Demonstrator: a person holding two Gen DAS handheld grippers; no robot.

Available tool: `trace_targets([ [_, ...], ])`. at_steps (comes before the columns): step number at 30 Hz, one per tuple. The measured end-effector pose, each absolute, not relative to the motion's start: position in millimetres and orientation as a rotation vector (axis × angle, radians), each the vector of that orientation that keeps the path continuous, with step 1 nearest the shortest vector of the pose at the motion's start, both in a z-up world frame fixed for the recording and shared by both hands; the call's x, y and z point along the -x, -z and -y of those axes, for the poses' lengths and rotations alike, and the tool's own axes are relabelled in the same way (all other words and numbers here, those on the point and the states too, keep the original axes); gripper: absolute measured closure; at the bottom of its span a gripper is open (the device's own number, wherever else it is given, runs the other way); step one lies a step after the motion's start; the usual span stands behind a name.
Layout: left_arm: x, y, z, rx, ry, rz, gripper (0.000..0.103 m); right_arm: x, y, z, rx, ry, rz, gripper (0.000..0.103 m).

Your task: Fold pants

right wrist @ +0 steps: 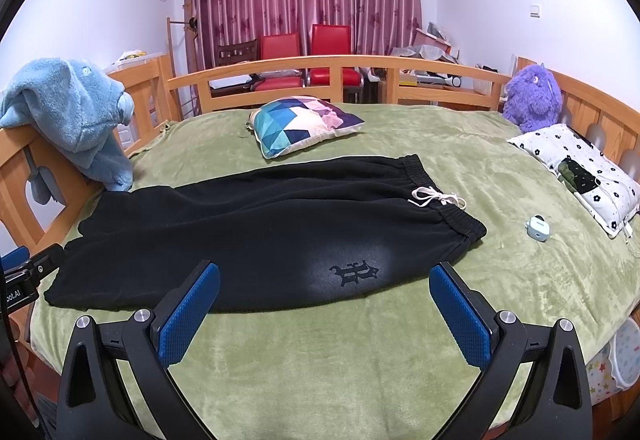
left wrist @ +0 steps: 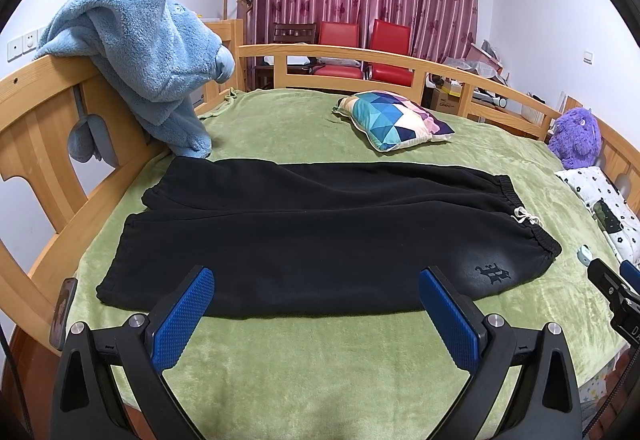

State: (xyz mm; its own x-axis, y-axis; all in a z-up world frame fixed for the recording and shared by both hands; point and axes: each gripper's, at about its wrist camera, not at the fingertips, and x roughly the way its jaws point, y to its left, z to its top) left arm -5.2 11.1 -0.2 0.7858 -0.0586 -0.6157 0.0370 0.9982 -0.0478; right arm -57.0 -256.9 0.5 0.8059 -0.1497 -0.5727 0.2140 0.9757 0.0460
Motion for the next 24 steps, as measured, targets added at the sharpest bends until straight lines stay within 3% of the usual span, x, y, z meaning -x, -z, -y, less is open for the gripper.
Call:
trace_targets([
  [24,5.0,-0.4,-11.4,0.033,0.052,-0.665,0.0,56.2,-6.8,257.1,-0.109,0.191,-0.599,0.0],
])
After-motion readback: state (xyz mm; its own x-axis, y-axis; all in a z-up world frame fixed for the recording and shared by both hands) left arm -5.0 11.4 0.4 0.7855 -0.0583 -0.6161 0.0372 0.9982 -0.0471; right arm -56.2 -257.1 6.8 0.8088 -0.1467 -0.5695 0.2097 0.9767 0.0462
